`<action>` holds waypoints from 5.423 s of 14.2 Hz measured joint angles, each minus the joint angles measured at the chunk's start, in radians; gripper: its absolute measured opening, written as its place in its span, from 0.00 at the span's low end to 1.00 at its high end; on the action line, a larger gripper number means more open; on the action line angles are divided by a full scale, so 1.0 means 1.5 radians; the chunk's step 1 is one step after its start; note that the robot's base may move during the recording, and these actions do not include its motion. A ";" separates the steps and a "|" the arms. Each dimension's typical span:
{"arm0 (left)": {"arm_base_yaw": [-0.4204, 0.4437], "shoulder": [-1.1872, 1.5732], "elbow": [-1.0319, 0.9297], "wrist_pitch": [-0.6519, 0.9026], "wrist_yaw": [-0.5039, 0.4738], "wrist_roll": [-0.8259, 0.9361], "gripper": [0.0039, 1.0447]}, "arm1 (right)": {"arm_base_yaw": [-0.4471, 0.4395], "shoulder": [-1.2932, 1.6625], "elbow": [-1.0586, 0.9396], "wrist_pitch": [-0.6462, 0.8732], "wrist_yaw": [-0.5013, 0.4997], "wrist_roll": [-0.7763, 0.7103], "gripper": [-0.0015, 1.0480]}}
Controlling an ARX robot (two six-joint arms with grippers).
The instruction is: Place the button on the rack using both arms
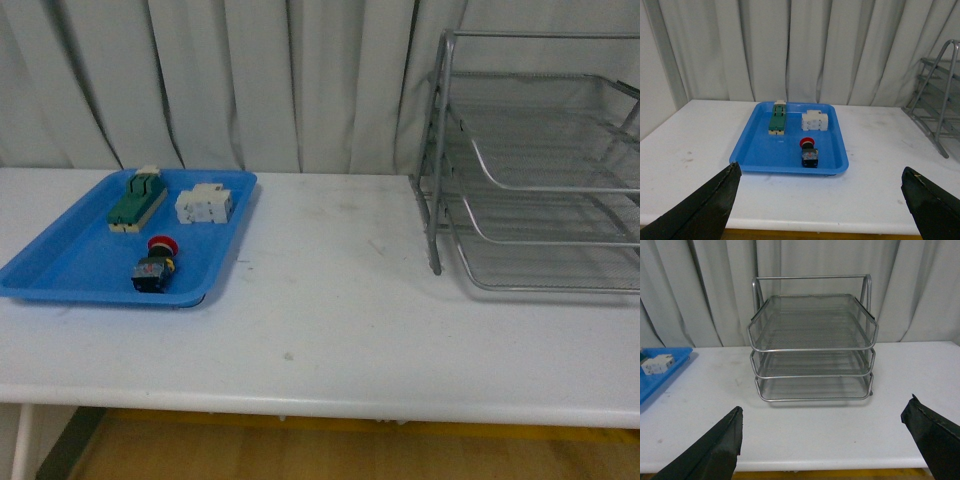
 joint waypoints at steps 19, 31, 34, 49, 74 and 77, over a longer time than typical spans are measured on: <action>0.000 0.000 0.000 0.000 0.000 0.000 0.94 | 0.000 0.000 0.000 0.000 0.000 0.000 0.94; 0.000 0.000 0.000 0.000 0.000 0.000 0.94 | -0.365 0.960 0.375 0.747 -0.264 0.454 0.94; 0.000 0.000 0.000 0.000 0.000 0.000 0.94 | -0.363 1.202 0.391 0.860 -0.278 0.781 0.94; 0.000 0.000 0.000 0.000 0.000 0.000 0.94 | -0.135 1.491 0.517 0.859 -0.229 0.920 0.94; 0.000 0.000 0.000 0.000 0.000 0.000 0.94 | -0.159 1.528 0.500 0.876 -0.258 0.961 0.04; 0.000 0.000 0.000 0.000 0.000 0.000 0.94 | -0.184 1.490 0.398 0.887 -0.287 0.954 0.04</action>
